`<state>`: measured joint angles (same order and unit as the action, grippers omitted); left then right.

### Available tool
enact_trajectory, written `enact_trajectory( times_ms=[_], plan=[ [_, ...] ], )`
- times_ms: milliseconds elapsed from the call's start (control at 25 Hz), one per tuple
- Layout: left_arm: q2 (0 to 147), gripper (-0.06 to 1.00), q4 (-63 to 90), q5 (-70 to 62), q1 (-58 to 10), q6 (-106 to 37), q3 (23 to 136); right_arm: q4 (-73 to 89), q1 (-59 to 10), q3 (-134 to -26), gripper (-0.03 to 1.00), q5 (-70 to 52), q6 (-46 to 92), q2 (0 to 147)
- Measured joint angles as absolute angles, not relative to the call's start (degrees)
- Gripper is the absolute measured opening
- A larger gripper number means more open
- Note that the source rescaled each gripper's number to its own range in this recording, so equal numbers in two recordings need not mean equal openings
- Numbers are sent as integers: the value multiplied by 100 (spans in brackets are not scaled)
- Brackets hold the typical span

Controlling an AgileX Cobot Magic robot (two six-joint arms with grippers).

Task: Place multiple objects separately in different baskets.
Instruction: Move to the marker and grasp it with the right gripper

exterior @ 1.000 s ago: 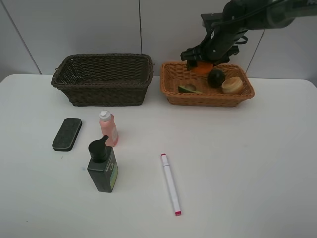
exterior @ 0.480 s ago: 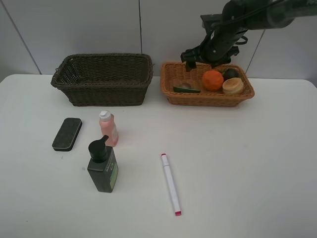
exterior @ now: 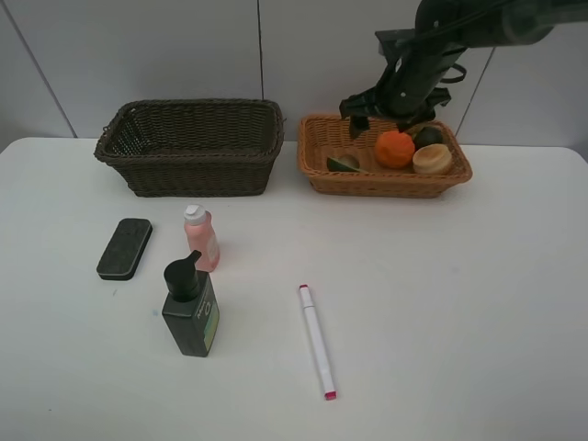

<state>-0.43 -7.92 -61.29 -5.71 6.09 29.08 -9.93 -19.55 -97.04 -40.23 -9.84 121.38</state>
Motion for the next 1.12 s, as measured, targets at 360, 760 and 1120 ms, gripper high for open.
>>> enact_trajectory(
  times_ms=[360, 760, 1120],
  plan=[
    [-43, 100, -792, -6129, -571, 609, 2908, -305, -2205, -9704, 98, -6573, -984, 10996],
    [-43, 100, -792, -6129, -571, 609, 2908, 111, -2933, -9161, 98, -6954, -1393, 10577],
    [-43, 100, -792, -6129, -571, 609, 2908, 553, -3767, -7713, 98, -6605, -1739, 10577]
  ],
)
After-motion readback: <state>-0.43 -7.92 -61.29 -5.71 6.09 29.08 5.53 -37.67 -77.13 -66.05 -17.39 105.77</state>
